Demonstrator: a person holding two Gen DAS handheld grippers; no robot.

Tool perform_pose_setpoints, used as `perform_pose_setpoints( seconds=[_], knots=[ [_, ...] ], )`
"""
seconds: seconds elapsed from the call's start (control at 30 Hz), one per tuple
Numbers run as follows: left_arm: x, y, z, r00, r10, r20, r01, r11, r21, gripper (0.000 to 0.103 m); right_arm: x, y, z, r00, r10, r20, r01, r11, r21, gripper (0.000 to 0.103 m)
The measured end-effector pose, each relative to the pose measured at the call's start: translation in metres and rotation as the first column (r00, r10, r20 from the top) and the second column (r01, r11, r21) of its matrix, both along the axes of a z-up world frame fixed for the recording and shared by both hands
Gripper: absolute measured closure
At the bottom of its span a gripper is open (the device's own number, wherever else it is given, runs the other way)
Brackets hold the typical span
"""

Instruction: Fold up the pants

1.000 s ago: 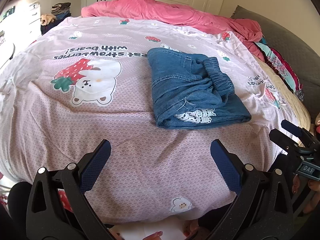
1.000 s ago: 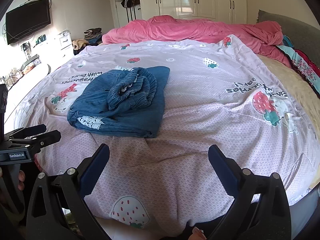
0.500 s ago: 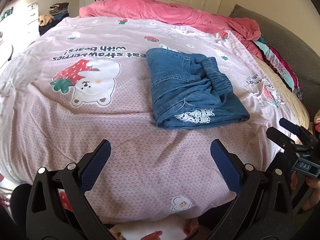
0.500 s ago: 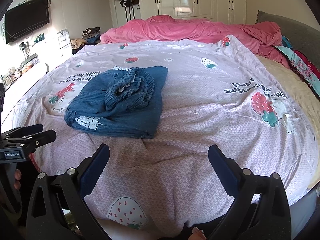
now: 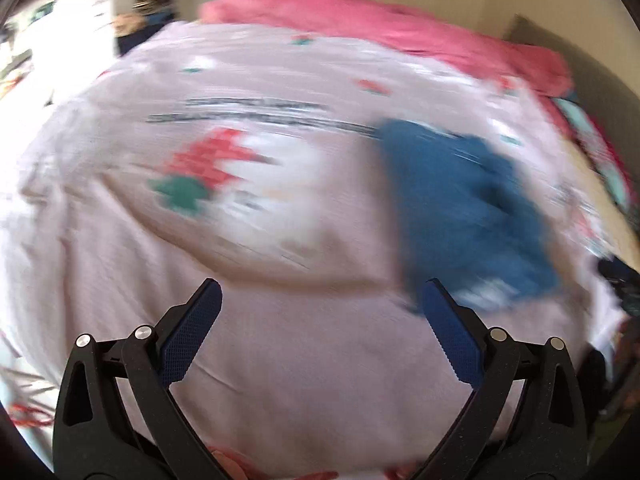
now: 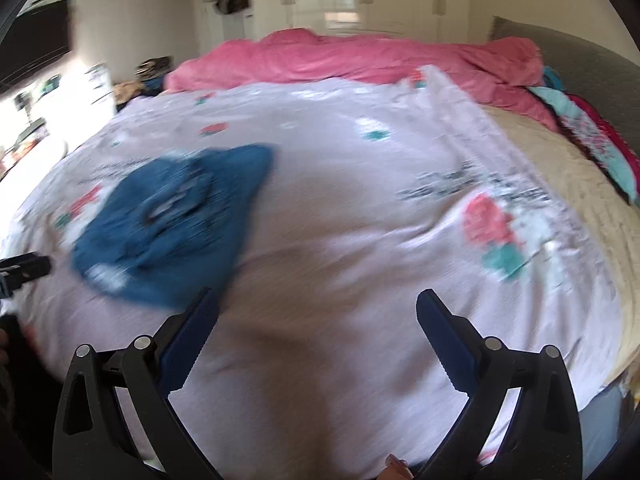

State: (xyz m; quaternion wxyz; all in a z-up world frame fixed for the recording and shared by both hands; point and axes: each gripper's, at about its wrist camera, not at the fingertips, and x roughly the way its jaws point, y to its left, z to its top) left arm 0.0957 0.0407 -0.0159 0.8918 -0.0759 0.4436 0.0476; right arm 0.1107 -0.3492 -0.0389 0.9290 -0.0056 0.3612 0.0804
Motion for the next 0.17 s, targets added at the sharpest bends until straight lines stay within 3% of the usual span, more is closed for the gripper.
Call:
perform_pose_setpoints(
  seconds=[0.1, 0.17],
  knots=[
    [0.038, 0.054, -0.003, 0.992, 0.123, -0.016, -0.122, 0.991, 0.055, 0.009, 0.056, -0.06, -0.001, 0.988, -0.154, -0.023, 0.154, 0.988, -0.028, 0.005],
    [0.067, 0.095, -0.007, 0.974, 0.224, -0.025, -0.22, 0.969, 0.11, 0.009, 0.093, -0.099, -0.007, 0.968, -0.247, -0.044, 0.245, 0.968, -0.059, 0.004]
  ],
)
